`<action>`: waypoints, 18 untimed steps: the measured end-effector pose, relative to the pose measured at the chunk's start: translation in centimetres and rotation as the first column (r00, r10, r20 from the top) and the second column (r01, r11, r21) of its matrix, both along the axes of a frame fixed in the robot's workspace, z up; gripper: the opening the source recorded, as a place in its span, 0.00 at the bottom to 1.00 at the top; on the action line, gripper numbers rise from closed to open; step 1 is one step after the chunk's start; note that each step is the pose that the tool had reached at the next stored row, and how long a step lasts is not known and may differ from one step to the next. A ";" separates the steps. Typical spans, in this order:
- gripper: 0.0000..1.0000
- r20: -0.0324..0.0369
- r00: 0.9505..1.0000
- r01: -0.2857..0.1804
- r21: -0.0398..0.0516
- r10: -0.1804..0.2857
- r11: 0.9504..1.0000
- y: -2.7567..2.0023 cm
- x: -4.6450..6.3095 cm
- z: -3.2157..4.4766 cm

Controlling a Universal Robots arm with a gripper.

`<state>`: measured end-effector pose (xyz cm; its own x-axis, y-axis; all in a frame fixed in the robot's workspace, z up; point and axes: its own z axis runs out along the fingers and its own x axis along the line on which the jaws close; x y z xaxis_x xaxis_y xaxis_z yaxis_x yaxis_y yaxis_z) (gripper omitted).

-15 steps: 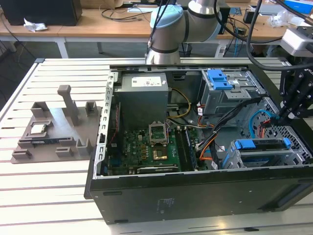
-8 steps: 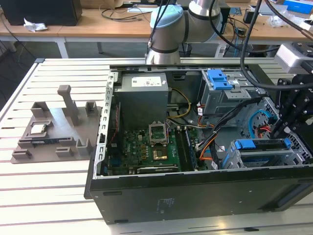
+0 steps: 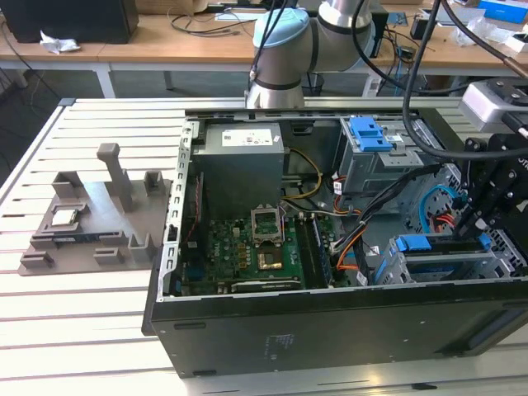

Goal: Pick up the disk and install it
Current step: 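Insert the first disk wire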

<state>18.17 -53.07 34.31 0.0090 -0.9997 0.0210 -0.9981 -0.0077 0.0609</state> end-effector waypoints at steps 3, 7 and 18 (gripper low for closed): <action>0.17 0.000 1.000 0.000 0.000 0.000 1.000 0.00 -0.1 -0.25; 0.17 0.000 1.000 0.000 -0.001 0.000 1.000 -0.01 -0.1 -0.65; 0.25 0.000 1.000 0.000 -0.001 0.000 1.000 0.00 -0.1 0.41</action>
